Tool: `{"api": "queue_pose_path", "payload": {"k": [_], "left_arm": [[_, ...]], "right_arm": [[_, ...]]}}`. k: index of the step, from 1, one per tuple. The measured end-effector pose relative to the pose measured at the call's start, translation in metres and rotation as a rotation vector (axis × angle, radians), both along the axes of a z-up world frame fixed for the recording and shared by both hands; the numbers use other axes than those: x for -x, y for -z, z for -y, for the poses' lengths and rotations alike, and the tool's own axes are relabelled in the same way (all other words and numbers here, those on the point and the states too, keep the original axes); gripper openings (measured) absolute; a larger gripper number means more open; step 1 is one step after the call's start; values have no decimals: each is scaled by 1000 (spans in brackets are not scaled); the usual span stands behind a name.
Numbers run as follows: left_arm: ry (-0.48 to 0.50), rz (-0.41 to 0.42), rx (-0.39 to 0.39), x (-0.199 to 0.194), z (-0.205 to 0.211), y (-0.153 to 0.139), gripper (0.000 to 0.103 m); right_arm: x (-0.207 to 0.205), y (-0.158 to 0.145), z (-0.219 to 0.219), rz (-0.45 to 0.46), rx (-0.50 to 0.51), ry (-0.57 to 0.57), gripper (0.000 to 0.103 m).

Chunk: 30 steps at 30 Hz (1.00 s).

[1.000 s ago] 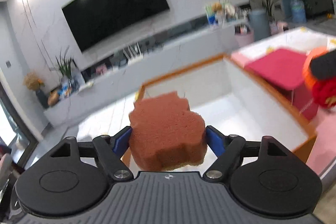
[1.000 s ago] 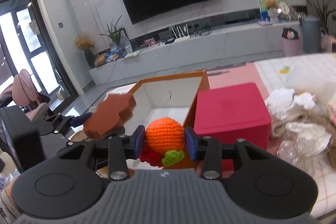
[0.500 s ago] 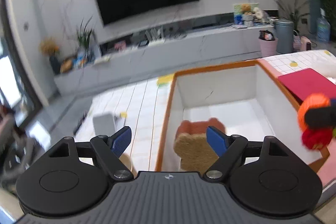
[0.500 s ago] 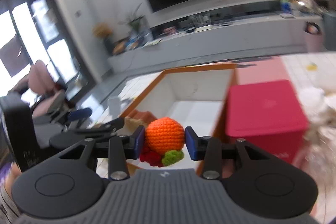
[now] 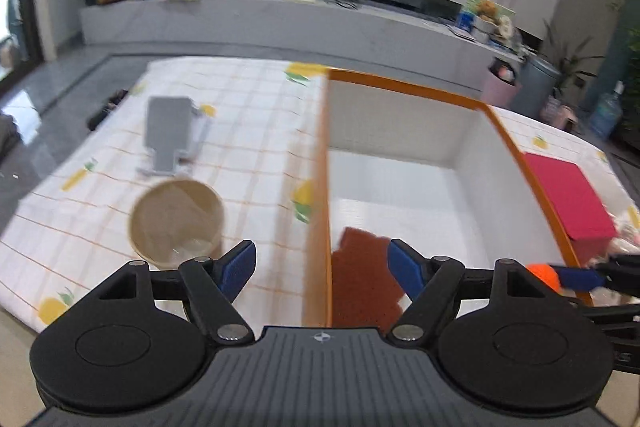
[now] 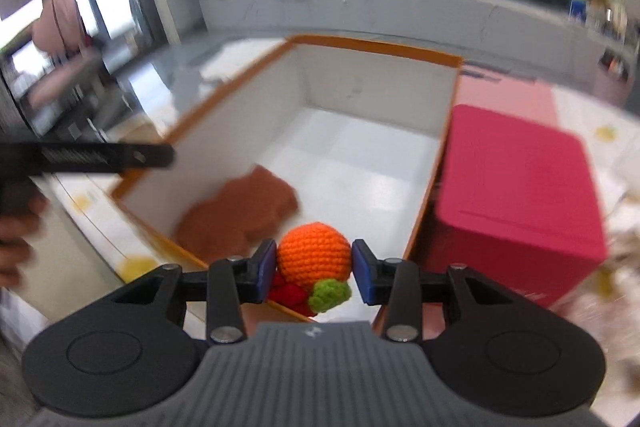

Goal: Organize soft objects
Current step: 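Release the sponge into the orange box with the left tool while the right tool drops the ball in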

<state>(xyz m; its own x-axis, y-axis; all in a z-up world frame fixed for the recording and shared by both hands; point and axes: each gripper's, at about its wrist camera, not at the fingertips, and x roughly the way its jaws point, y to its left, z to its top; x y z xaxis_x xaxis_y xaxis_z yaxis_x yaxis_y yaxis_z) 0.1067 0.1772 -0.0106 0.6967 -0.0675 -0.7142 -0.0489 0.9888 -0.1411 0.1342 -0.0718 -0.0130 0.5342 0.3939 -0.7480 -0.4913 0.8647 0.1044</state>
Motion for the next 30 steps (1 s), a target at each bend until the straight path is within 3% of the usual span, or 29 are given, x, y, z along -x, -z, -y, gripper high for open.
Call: {"api": "queue_pose_path", "payload": {"k": [2, 4, 14, 18, 22, 30], "left_arm": [[10, -11, 5, 1, 6, 1, 88], [20, -20, 8, 0, 9, 2, 88], [98, 9, 12, -11, 31, 10, 89], [87, 38, -76, -22, 47, 16, 89], [75, 66, -114, -28, 55, 19, 89], [64, 109, -31, -31, 43, 21, 92]], "right_arm": [[3, 1, 0, 23, 60, -40, 41], [1, -2, 4, -3, 47, -42, 41], [21, -3, 3, -101, 57, 62, 41], [31, 1, -2, -79, 21, 115, 41], [37, 4, -7, -53, 1, 138, 41], [31, 4, -10, -65, -16, 138, 41]]}}
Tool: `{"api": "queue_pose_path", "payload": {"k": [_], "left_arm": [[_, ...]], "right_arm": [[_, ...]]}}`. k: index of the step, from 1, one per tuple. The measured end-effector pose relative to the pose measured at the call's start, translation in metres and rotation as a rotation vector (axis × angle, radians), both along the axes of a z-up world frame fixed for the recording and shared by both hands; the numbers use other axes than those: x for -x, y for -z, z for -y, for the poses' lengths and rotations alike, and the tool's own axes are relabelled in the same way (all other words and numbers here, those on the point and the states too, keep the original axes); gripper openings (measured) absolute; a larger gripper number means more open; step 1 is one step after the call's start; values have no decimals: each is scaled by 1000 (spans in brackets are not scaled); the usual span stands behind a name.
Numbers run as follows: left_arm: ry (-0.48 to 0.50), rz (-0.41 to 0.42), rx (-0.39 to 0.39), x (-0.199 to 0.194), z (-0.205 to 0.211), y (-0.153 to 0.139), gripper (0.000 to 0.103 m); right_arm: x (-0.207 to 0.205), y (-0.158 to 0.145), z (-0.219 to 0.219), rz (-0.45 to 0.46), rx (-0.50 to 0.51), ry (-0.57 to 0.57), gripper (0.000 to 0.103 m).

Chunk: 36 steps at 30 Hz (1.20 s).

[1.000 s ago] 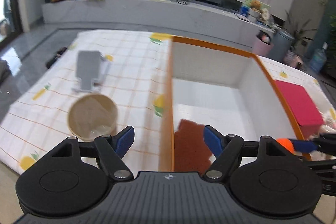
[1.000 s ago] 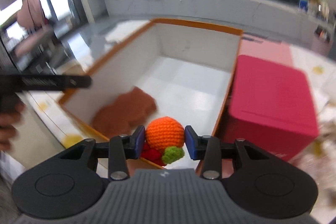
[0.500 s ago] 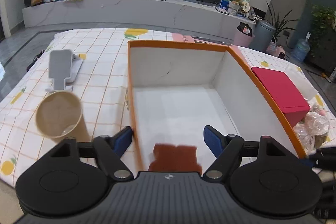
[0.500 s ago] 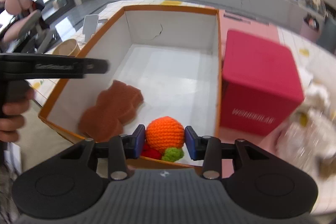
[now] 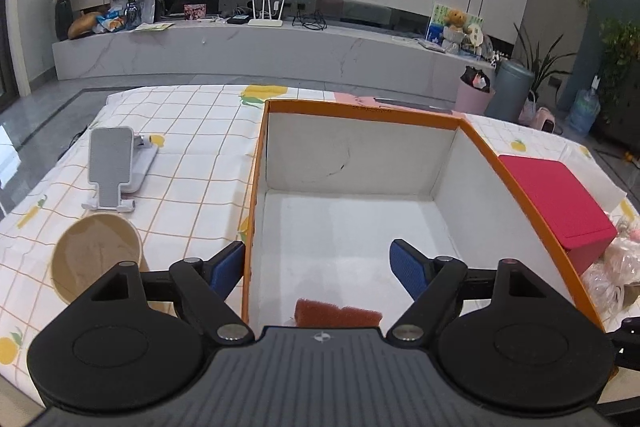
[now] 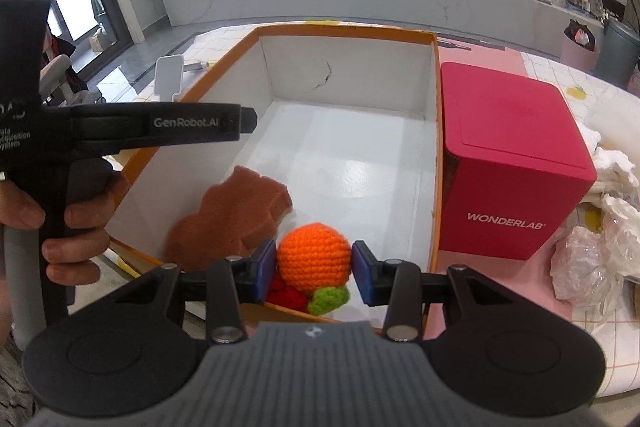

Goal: Organize soft objects
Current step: 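Release the sponge into the orange box with the left tool while the right tool drops the ball in, then grasp the plastic tissue bag with the left tool while the right tool grasps the pink crocheted hat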

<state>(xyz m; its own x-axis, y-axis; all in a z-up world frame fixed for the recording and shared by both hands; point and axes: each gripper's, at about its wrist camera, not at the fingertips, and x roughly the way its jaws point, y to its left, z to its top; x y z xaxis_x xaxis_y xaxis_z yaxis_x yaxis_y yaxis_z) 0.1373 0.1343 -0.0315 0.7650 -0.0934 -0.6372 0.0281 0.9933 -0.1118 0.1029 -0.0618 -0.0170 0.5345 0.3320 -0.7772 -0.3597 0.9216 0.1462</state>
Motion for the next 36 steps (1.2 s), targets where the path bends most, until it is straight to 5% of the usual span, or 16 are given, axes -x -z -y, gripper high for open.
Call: {"api": "queue_pose_path", "payload": {"k": [4, 7, 13, 19, 28, 36], "left_arm": [[-18, -29, -142, 3, 7, -7, 86], [-74, 39, -199, 19, 6, -23, 91], [-102, 73, -217, 29, -1, -41, 92], [-108, 39, -172, 22, -8, -36, 92], [-144, 105, -191, 34, -7, -54, 93], [-90, 70, -154, 46, 11, -65, 94]], "right_arm": [[-15, -2, -6, -49, -29, 21, 41], [-34, -2, -14, -62, -26, 19, 41], [-45, 14, -28, -180, -33, 17, 42], [-38, 20, -25, -217, -66, 14, 58], [-20, -21, -18, -93, -65, -28, 71], [11, -70, 27, 60, -69, 8, 82]]}}
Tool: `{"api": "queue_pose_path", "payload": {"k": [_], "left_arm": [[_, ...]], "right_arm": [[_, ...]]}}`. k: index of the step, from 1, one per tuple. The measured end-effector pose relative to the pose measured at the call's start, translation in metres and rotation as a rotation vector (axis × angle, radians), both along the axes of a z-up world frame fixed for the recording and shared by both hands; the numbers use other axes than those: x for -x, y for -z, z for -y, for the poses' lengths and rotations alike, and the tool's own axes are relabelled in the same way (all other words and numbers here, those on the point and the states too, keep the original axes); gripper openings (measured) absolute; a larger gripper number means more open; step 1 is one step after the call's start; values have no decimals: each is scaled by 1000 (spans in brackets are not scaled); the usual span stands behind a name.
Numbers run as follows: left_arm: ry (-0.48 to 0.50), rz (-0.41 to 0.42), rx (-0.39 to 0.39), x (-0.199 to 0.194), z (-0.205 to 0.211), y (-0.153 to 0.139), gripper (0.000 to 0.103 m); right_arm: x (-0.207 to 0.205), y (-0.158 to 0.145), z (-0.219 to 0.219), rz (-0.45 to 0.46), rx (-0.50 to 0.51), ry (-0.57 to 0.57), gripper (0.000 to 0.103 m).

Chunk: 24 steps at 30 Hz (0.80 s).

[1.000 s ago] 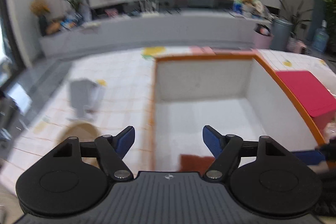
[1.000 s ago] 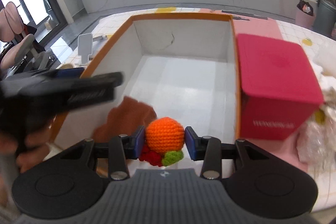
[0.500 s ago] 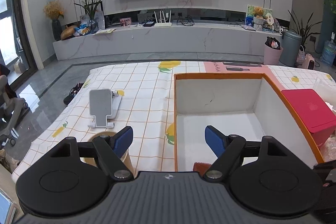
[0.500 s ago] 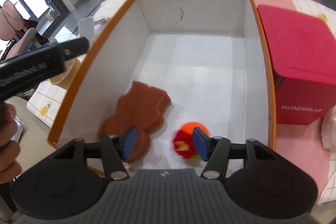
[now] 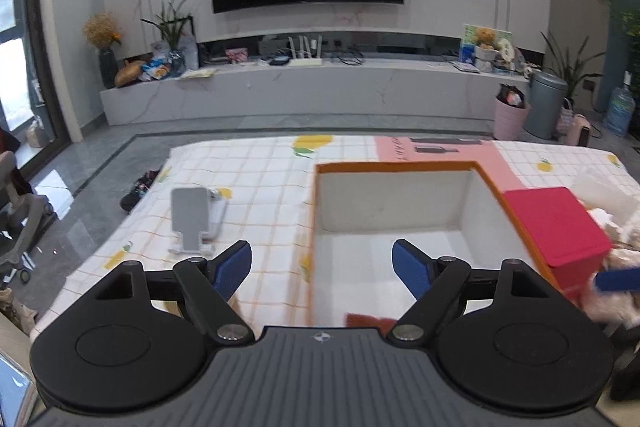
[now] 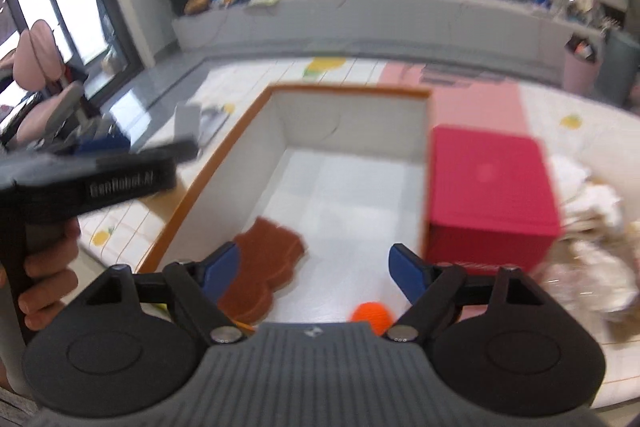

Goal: Organize soft objects
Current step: 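Grasp the plastic tissue bag with the left tool while the right tool grasps the pink crocheted hat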

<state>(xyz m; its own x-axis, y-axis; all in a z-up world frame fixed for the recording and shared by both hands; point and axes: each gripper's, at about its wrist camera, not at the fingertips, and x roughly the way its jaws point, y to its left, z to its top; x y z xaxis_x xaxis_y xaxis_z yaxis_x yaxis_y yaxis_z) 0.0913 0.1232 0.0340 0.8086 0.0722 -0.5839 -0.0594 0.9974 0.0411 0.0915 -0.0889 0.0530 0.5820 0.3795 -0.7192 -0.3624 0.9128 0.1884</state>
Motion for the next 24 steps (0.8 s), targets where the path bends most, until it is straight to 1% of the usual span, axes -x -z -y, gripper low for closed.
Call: {"api": "queue_pose_path", "payload": {"k": [4, 7, 10, 12, 13, 15, 17, 18, 21, 22, 24], "left_arm": [[34, -45, 48, 12, 22, -6, 94], [103, -36, 72, 24, 42, -11, 94], [188, -10, 73, 36, 70, -14, 94], [241, 20, 77, 45, 90, -11, 94], [268, 43, 74, 49, 101, -9, 94], [329, 107, 58, 58, 124, -2, 94], [407, 186, 71, 67, 146, 8, 97], [452, 208, 72, 69, 159, 14, 98], [559, 229, 21, 73, 199, 33, 98], [590, 226, -2, 72, 213, 43, 98], [648, 215, -16, 69, 230, 62, 98]], "right_arm": [[14, -23, 53, 57, -25, 73, 88], [22, -31, 104, 92, 1, 150, 89], [27, -30, 155, 125, 77, 235, 88], [32, -24, 188, 142, 169, 266, 86], [35, -20, 205, 161, 219, 293, 86], [39, -11, 237, 179, 288, 352, 86], [37, 3, 268, 162, 313, 395, 86], [35, 8, 277, 146, 317, 407, 86], [25, 27, 304, 79, 309, 478, 86], [24, 32, 308, 52, 287, 498, 86], [20, 42, 317, -5, 234, 514, 86]]}}
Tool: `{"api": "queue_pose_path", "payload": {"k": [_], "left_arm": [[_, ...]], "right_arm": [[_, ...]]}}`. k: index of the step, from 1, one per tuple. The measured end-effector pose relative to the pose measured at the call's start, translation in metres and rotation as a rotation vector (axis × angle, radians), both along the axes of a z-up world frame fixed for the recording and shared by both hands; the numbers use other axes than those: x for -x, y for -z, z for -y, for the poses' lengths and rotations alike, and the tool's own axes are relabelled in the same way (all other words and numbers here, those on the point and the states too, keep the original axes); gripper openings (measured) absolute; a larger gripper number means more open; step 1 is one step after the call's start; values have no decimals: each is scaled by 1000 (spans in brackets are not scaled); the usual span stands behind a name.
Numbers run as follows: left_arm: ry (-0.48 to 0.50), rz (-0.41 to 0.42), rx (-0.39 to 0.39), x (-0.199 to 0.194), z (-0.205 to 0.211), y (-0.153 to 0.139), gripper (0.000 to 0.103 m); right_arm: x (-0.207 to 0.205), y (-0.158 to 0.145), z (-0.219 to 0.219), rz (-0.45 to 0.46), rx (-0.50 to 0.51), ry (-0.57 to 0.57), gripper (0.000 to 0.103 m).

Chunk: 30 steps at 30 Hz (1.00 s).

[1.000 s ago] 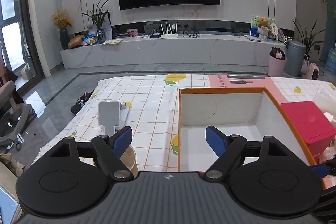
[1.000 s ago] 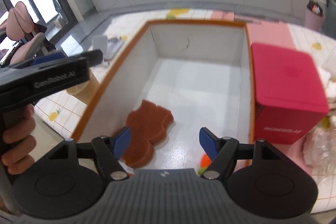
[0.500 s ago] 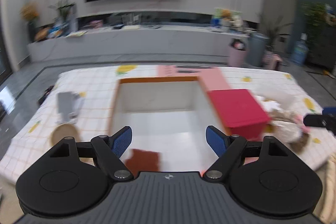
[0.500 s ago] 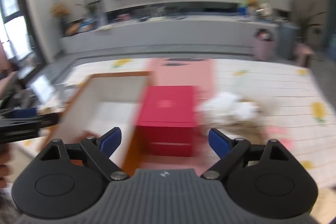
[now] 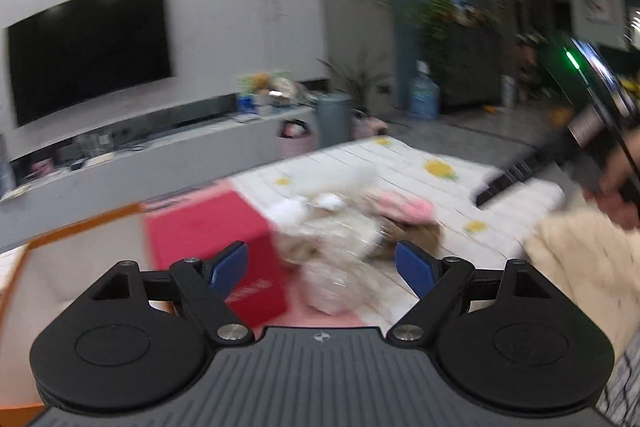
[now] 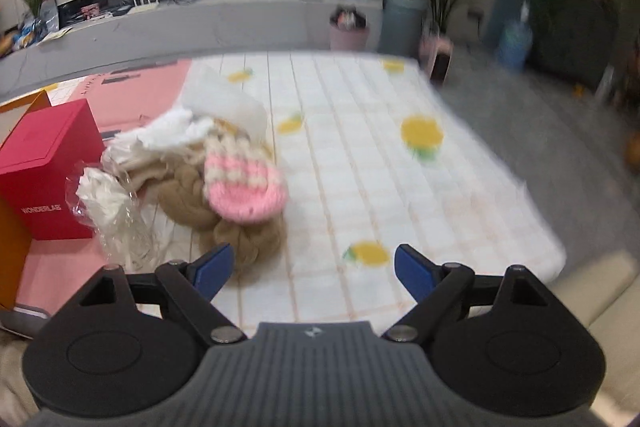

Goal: Organize soft objects
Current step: 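Grasp the plastic tissue bag with the left tool while the right tool grasps the pink crocheted hat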

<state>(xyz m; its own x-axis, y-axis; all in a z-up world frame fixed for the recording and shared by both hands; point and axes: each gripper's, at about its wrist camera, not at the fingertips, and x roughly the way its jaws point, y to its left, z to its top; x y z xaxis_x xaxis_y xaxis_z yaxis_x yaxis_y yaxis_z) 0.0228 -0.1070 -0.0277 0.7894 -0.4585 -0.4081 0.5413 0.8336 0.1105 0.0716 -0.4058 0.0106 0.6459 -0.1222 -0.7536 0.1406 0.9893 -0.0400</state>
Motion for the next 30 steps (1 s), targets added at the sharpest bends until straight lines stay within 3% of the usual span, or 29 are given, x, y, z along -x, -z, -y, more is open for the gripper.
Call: {"api": "queue_pose_path", "payload": {"k": [4, 7, 9, 14, 18, 20, 22, 24, 26, 30], "left_arm": [[28, -17, -51, -21, 31, 39, 98], [-27, -44, -58, -44, 50, 61, 98], [-102, -8, -71, -55, 60, 73, 98], [-171, 30, -56, -78, 77, 87, 98], [-194, -2, -26, -91, 77, 90, 97], [-193, 14, -15, -91, 74, 88, 85], [-219, 44, -5, -88, 69, 87, 84], [-238, 31, 35, -86, 61, 86, 74], [-245, -16, 78, -87, 54, 86, 53], [-255, -40, 138, -82, 45, 87, 48]], "right_arm": [[1, 5, 1, 10, -21, 37, 85], [1, 10, 3, 14, -44, 30, 85], [2, 17, 8, 2, -60, 38, 85], [-1, 32, 14, -45, -96, 62, 85], [-6, 33, 17, -36, -99, 66, 85], [-11, 34, 19, -19, -115, 69, 85], [-17, 37, 19, -1, -139, 66, 86], [-25, 42, 17, 16, -181, 52, 89], [-35, 48, 16, 16, -224, 31, 89], [-58, 53, 14, 50, -249, 8, 93]]}}
